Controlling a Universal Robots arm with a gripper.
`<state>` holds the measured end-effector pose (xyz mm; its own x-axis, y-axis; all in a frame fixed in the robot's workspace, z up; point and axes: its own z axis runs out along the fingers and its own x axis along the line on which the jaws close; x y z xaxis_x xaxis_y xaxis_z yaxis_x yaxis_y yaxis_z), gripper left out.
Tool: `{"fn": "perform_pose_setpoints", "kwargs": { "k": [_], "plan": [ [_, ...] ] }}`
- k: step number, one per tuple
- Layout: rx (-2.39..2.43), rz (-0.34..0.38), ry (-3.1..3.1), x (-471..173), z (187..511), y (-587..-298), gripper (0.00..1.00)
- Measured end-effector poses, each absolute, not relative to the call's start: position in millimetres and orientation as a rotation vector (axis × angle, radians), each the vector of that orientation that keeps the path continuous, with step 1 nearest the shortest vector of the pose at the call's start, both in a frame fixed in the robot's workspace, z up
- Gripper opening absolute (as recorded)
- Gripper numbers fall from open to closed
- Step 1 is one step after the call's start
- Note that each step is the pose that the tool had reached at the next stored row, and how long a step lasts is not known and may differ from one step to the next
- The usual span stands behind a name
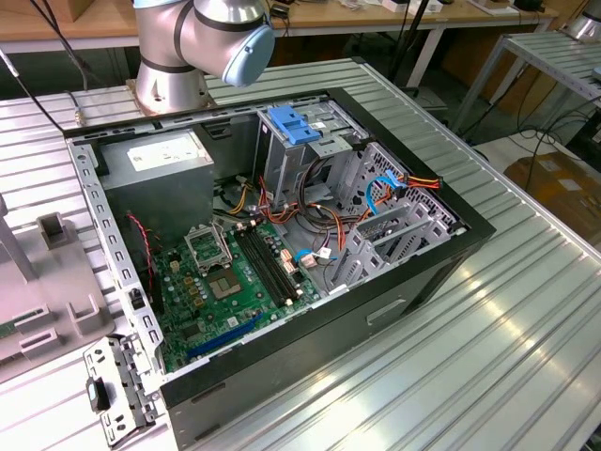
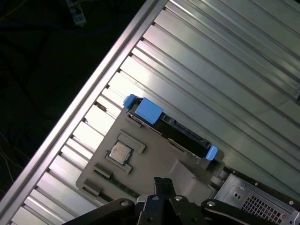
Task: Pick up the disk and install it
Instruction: 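Pick up the disk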
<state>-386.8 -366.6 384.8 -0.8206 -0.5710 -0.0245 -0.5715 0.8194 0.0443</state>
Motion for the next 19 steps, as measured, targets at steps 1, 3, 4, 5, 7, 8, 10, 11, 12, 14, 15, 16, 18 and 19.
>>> {"fn": "perform_pose_setpoints", "kwargs": {
  "k": [1,3,4,5,7,8,10,11,12,14,15,16,18,19],
  "plan": [
    [-0.942,0.078,2.985,-386.8,384.8,-366.6,0.11],
    [-0.953,0.078,2.982,-386.8,384.8,-366.6,0.11],
    [-0.959,0.078,2.980,-386.8,384.8,-366.6,0.11],
    [-0.963,0.078,2.979,-386.8,384.8,-366.6,0.11],
    [-0.973,0.078,2.976,-386.8,384.7,-366.6,0.11],
    [-0.978,0.078,2.974,-386.8,384.7,-366.6,0.11],
    [-0.989,0.078,2.971,-386.8,384.8,-366.6,0.11],
    [-0.993,0.078,2.970,-386.8,384.7,-366.6,0.11],
    [-1.000,0.078,2.968,-386.8,384.7,-366.6,0.11],
    [-1.009,0.078,2.965,-386.8,384.7,-366.6,0.11],
    [-1.016,0.078,2.962,-386.8,384.7,-366.6,0.11],
    [-1.021,0.078,2.961,-386.8,384.7,-366.6,0.11],
    [-1.030,0.078,2.958,-386.8,384.7,-366.6,0.11],
    [-1.035,0.078,2.956,-386.8,384.7,-366.6,0.11]
  ]
}}
